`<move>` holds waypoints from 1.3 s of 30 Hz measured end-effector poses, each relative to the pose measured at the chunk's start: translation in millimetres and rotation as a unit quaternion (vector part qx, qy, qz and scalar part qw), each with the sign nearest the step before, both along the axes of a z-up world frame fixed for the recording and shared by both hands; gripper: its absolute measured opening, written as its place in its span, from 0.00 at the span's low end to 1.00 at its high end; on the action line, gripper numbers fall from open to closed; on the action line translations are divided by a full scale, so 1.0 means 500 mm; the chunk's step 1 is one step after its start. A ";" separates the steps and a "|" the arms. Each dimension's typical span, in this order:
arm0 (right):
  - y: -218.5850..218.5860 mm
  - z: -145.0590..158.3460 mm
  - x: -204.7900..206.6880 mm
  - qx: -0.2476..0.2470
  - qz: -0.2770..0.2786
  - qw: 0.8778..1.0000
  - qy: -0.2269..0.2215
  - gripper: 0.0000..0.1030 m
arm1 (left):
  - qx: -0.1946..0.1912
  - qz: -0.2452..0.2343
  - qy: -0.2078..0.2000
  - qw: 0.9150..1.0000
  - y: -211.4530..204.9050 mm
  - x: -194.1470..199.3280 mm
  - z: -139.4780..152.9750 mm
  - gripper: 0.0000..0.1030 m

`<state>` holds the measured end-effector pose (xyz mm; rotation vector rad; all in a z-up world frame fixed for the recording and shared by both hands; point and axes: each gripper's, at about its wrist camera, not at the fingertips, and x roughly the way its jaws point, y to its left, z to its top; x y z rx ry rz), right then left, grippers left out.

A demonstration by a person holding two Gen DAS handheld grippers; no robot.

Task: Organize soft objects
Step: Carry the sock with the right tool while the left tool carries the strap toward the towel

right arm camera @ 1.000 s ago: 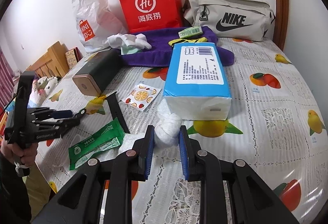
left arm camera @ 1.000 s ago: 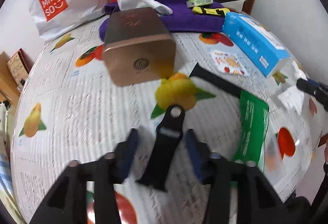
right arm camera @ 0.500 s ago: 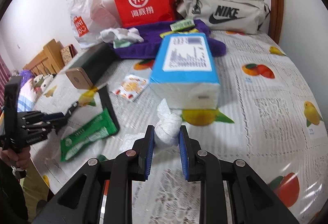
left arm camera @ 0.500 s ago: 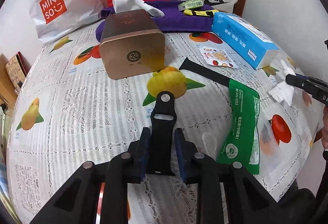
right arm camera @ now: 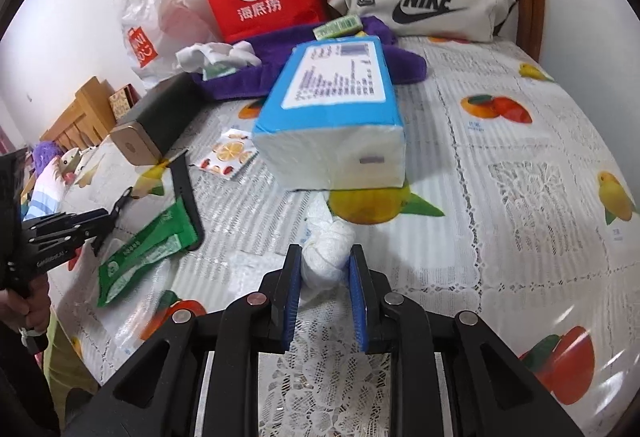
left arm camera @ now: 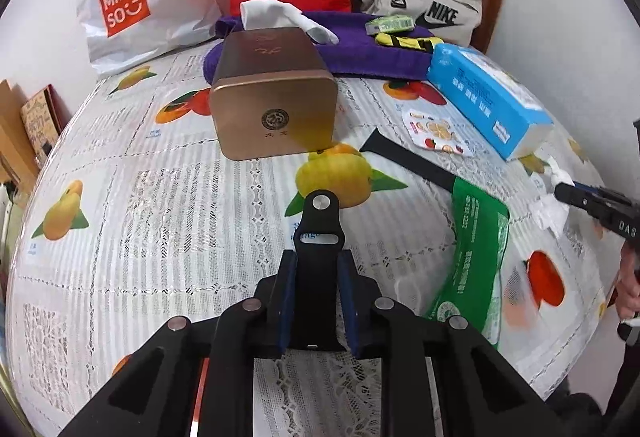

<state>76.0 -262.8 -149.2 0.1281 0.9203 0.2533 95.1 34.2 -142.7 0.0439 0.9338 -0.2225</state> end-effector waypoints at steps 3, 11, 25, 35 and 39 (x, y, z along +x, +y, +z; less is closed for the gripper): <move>0.002 0.016 -0.007 -0.002 0.006 1.000 -0.008 0.21 | -0.003 0.005 -0.002 1.000 0.001 -0.001 0.010 0.19; 0.003 0.068 -0.002 -0.007 0.018 0.999 -0.029 0.21 | -0.020 0.022 -0.015 0.999 0.010 0.000 0.052 0.19; 0.022 0.151 0.051 -0.006 0.049 0.997 -0.060 0.21 | -0.036 0.046 -0.042 0.997 0.028 0.032 0.136 0.19; 0.031 0.185 0.134 -0.002 0.050 0.997 -0.065 0.21 | -0.041 0.049 -0.056 0.996 0.031 0.095 0.184 0.19; 0.035 0.192 0.181 -0.009 0.046 0.997 -0.062 0.21 | -0.041 0.049 -0.057 0.996 0.027 0.126 0.192 0.19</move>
